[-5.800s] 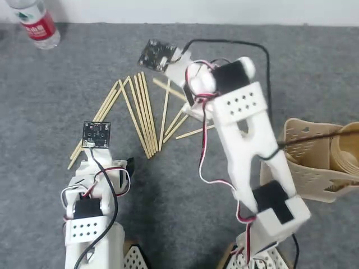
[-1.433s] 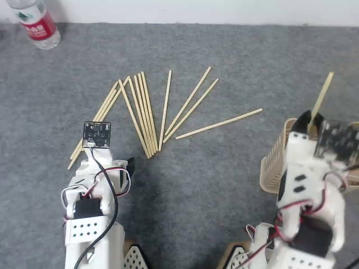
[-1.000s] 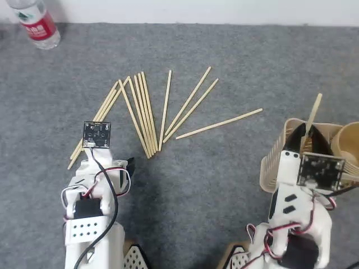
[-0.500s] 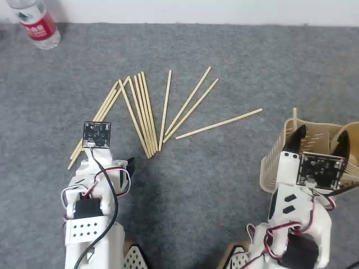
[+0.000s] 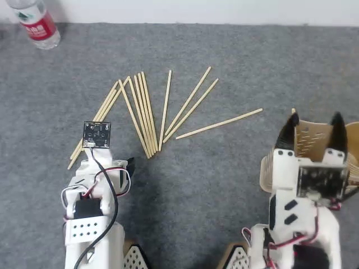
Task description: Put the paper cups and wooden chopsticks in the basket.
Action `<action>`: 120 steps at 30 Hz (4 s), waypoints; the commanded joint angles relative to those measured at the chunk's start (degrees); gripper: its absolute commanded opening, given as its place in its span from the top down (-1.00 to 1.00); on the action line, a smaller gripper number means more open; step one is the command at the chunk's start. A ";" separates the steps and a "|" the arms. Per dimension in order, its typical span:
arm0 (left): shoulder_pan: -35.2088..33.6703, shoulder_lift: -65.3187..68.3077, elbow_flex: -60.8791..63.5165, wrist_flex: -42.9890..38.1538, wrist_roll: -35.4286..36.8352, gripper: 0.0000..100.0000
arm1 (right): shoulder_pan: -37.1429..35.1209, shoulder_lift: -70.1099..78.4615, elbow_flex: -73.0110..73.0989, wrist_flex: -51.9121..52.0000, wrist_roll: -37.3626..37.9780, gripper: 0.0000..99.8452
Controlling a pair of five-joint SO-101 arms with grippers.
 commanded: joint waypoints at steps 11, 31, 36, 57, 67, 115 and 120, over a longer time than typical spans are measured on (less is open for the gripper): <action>0.35 -0.62 -0.22 -1.23 0.18 0.51 | -27.74 53.14 -50.20 28.18 9.67 0.66; 0.35 -0.62 -0.22 -1.32 0.18 0.51 | -27.74 105.10 -66.29 40.04 42.37 0.40; 0.35 -0.62 -0.22 -1.05 0.18 0.51 | -25.19 114.15 -66.29 33.71 45.63 0.44; 0.35 -0.62 -0.13 -1.05 0.18 0.51 | -21.85 134.37 -73.05 24.48 51.25 0.45; 0.35 -0.62 -0.13 -1.05 0.18 0.51 | -21.85 135.16 -75.69 27.12 53.63 0.92; 0.44 -0.62 -0.13 -1.23 0.18 0.51 | -29.05 89.89 -101.54 44.44 33.58 0.98; 0.44 -0.62 -0.13 -1.23 0.18 0.51 | -26.07 81.89 -101.54 41.36 26.37 0.98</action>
